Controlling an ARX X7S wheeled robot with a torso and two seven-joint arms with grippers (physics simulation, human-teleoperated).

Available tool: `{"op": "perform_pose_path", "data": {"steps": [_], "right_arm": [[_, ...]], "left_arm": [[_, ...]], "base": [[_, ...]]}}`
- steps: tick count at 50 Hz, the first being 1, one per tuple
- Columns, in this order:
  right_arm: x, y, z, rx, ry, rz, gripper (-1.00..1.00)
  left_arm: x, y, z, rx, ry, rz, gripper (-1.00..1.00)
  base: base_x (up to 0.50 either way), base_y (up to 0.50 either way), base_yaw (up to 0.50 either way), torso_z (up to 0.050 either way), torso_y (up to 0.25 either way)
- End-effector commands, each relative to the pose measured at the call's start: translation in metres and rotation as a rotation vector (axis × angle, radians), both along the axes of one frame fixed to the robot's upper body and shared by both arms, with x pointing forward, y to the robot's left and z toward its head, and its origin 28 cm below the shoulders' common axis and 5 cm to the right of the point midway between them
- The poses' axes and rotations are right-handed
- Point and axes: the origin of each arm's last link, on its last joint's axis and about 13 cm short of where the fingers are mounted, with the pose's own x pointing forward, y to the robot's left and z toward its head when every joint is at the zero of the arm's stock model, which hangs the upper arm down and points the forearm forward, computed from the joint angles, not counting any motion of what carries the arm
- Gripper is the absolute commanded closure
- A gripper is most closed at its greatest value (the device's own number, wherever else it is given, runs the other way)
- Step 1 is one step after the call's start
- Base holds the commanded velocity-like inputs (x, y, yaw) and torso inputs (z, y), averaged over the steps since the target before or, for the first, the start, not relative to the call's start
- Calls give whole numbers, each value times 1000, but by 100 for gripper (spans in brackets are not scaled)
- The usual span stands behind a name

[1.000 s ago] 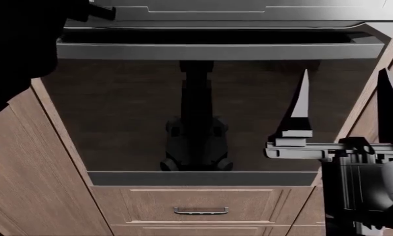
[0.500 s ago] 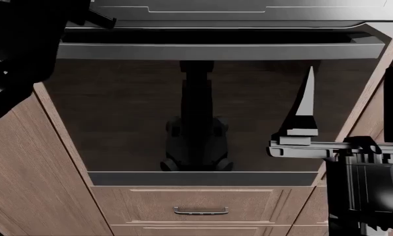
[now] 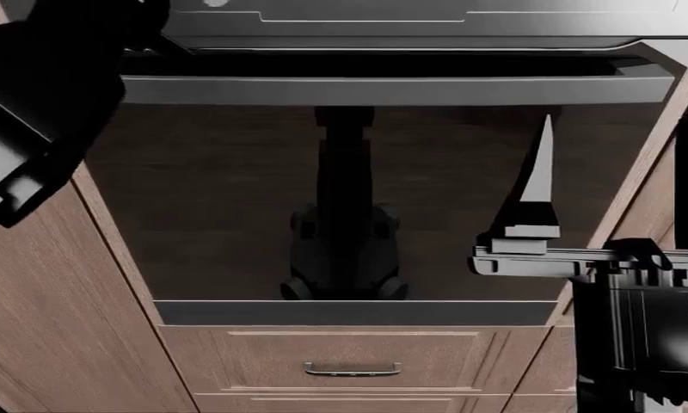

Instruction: Preheat the oven by turning the temperature knob.

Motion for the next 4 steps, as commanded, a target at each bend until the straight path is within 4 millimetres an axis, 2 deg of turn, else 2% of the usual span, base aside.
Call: {"op": "perform_pose_path", "data": {"steps": [1, 4], "right_arm": [[0, 0, 0, 1, -1, 1, -100], [0, 0, 0, 1, 0, 1, -100]], "left_arm": [[-1, -12, 4, 77, -34, -45, 100], [-1, -12, 2, 106, -40, -37, 100]], "base": [[0, 0, 0, 0, 0], [0, 0, 0, 0, 0]]}}
